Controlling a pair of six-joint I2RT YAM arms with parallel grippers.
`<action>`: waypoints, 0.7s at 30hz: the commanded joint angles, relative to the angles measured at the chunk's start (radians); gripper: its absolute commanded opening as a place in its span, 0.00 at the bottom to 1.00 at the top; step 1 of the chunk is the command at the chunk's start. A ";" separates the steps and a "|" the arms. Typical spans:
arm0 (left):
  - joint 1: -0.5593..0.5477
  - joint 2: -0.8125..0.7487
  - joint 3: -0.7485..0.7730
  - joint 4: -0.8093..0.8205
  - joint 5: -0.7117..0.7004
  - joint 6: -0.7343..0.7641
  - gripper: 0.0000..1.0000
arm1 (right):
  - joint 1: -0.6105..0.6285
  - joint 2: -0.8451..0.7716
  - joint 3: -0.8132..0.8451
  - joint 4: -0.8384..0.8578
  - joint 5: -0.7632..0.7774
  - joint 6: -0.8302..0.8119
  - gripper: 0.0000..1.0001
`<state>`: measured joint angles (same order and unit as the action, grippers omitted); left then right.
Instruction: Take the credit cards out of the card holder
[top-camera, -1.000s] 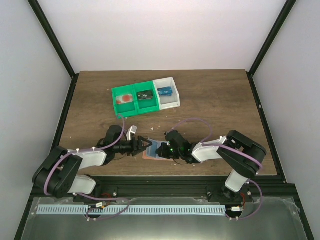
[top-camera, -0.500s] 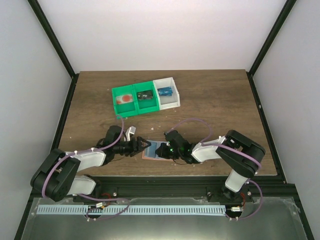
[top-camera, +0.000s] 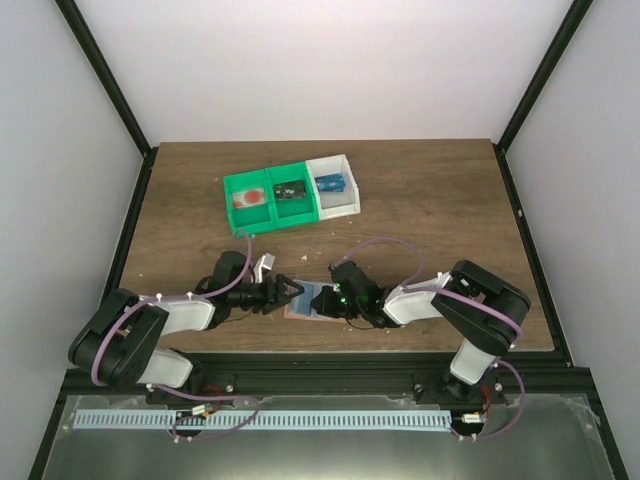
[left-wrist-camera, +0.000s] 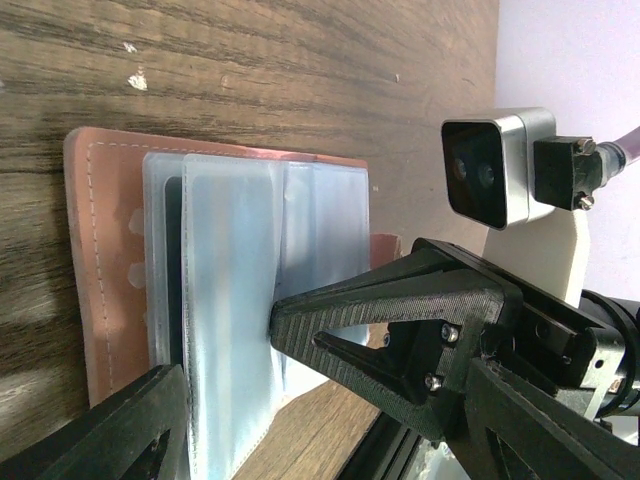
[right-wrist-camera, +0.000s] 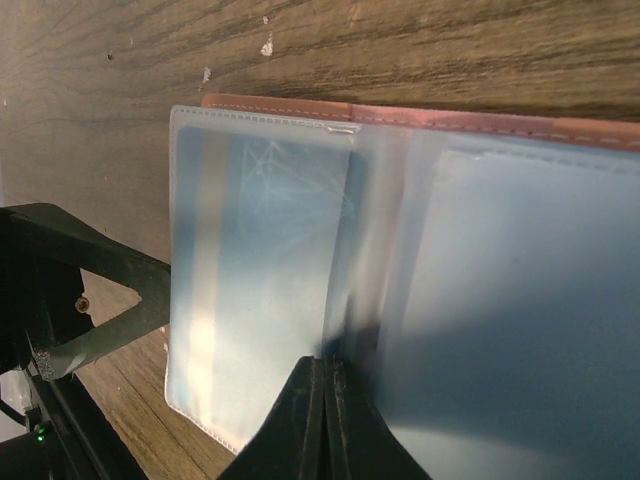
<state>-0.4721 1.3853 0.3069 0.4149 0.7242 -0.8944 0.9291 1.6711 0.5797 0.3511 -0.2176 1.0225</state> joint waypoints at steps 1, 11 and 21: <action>-0.003 0.024 0.003 0.058 0.027 -0.002 0.78 | 0.010 0.023 -0.009 -0.017 -0.015 0.004 0.00; -0.003 0.026 -0.003 0.092 0.053 -0.035 0.77 | 0.010 0.030 -0.010 -0.007 -0.022 0.004 0.01; -0.011 -0.045 0.003 0.068 0.060 -0.068 0.77 | 0.009 -0.001 -0.016 0.013 -0.030 -0.011 0.04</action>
<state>-0.4732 1.3586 0.3065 0.4706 0.7689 -0.9516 0.9291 1.6764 0.5735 0.3740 -0.2344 1.0260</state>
